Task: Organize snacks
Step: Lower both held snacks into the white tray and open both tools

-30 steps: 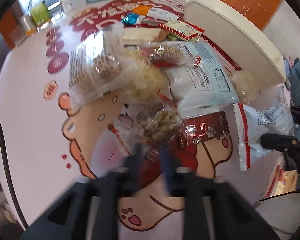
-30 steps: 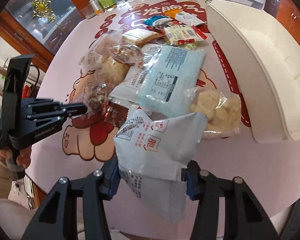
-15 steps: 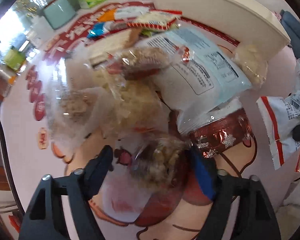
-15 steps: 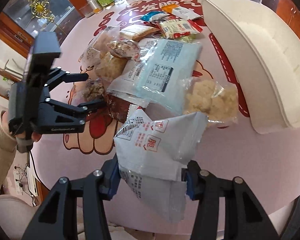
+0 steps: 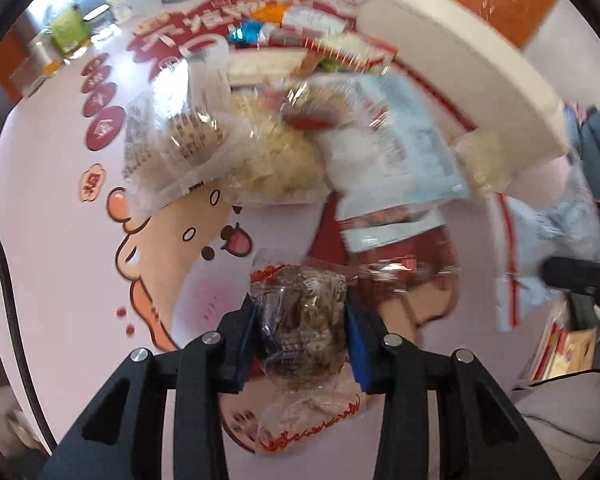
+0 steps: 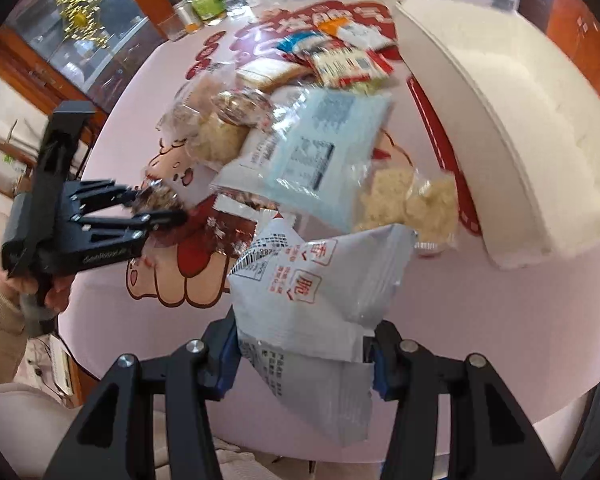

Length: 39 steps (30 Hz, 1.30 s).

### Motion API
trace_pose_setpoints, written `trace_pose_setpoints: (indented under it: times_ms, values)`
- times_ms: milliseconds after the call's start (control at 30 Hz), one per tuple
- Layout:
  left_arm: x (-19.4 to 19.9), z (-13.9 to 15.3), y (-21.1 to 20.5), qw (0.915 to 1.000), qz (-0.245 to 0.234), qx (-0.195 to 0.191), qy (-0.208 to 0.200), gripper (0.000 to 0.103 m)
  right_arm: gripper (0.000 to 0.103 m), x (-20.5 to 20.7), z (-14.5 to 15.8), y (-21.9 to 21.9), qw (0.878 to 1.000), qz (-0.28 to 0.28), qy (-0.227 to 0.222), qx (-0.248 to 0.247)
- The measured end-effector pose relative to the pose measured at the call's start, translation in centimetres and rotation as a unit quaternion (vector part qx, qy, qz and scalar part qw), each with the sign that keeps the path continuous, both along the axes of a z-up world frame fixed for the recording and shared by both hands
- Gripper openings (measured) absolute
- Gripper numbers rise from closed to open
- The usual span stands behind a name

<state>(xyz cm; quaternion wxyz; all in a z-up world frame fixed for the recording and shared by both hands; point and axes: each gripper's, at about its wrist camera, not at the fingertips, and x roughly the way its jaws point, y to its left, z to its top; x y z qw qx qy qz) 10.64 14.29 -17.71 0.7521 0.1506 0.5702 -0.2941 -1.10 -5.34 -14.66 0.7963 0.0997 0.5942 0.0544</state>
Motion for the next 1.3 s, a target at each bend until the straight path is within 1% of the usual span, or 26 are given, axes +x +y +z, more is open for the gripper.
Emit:
trace_pose_setpoints:
  times_ms: [100, 167, 233, 267, 333, 367, 467, 533, 567, 633, 667, 733, 833, 867, 900, 933, 967, 1033, 1067, 1200, 1300]
  values:
    - [-1.9, 3.1, -0.6, 0.9993, 0.012, -0.023, -0.028, 0.037, 0.051, 0.4, 2.1, 0.8, 0.999, 0.028, -0.034, -0.027]
    - [-2.6, 5.3, -1.6, 0.998, 0.017, -0.042, -0.043, 0.037, 0.051, 0.5, 4.1, 1.1, 0.996, 0.045, -0.069, -0.045]
    - [-2.7, 7.4, -2.9, 0.9962, 0.022, -0.054, -0.065, 0.037, 0.051, 0.6, 6.1, 0.8, 0.992, 0.049, -0.104, -0.053]
    - [-2.8, 8.9, -3.8, 0.9943, 0.027, -0.063, -0.082, 0.037, 0.051, 0.6, 7.1, 0.4, 0.99, 0.047, -0.121, -0.057]
    - [-2.6, 10.9, -5.4, 0.9913, 0.04, -0.075, -0.1, 0.037, 0.052, 0.8, 8.8, -0.6, 0.986, 0.037, -0.149, -0.066]
    - [-2.5, 11.8, -6.3, 0.9901, 0.044, -0.081, -0.106, 0.037, 0.052, 0.9, 9.9, -1.6, 0.983, 0.027, -0.166, -0.076]
    - [-2.0, 14.4, -10.3, 0.9853, 0.059, -0.091, -0.132, 0.037, 0.052, 1.3, 12.3, -4.9, 0.974, -0.004, -0.196, -0.112]
    - [-1.8, 15.9, -13.6, 0.982, 0.072, -0.099, -0.144, 0.037, 0.052, 1.5, 13.3, -7.3, 0.97, -0.024, -0.205, -0.129]
    - [-1.6, 16.4, -15.5, 0.9807, 0.076, -0.104, -0.147, 0.037, 0.052, 1.6, 13.9, -9.1, 0.967, -0.037, -0.207, -0.14]
    - [-1.5, 17.2, -18.7, 0.9791, 0.083, -0.11, -0.149, 0.037, 0.053, 1.9, 14.4, -11.8, 0.965, -0.05, -0.208, -0.155]
    - [-1.3, 17.4, -20.3, 0.9782, 0.088, -0.113, -0.15, 0.037, 0.053, 2.1, 14.5, -13.7, 0.964, -0.052, -0.205, -0.163]
    - [-0.8, 17.3, -23.8, 0.9766, 0.094, -0.117, -0.154, 0.038, 0.054, 2.5, 14.4, -16.0, 0.964, -0.053, -0.2, -0.169]
    - [-0.3, 16.2, -27.8, 0.9764, 0.11, -0.105, -0.153, 0.04, 0.056, 3.4, 13.5, -20.0, 0.966, -0.055, -0.186, -0.171]
    - [-0.3, 15.8, -28.5, 0.9762, 0.117, -0.103, -0.151, 0.043, 0.06, 3.7, 13.1, -21.1, 0.966, -0.058, -0.183, -0.175]
    - [-0.1, 15.3, -29.4, 0.9762, 0.126, -0.103, -0.143, 0.064, 0.068, 4.1, 12.7, -22.0, 0.966, -0.059, -0.179, -0.176]
    - [0.0, 14.8, -29.8, 0.976, 0.134, -0.105, -0.136, 0.089, 0.069, 4.4, 12.2, -23.0, 0.967, -0.06, -0.174, -0.175]
    - [0.0, 14.3, -30.1, 0.9751, 0.145, -0.106, -0.13, 0.094, 0.069, 4.5, 11.6, -23.9, 0.968, -0.058, -0.169, -0.173]
    - [-0.4, 13.8, -30.4, 0.972, 0.165, -0.112, -0.125, 0.095, 0.069, 4.5, 10.6, -24.9, 0.972, -0.048, -0.16, -0.167]
    - [-0.6, 13.5, -30.5, 0.971, 0.171, -0.108, -0.126, 0.095, 0.069, 4.5, 10.1, -25.5, 0.974, -0.04, -0.155, -0.163]
    - [-1.6, 12.5, -30.4, 0.9652, 0.203, -0.077, -0.145, 0.095, 0.069, 4.3, 8.8, -26.3, 0.979, -0.006, -0.141, -0.147]
    - [-2.4, 11.9, -30.0, 0.9628, 0.221, -0.054, -0.145, 0.095, 0.069, 3.9, 8.5, -26.1, 0.981, 0.017, -0.141, -0.132]
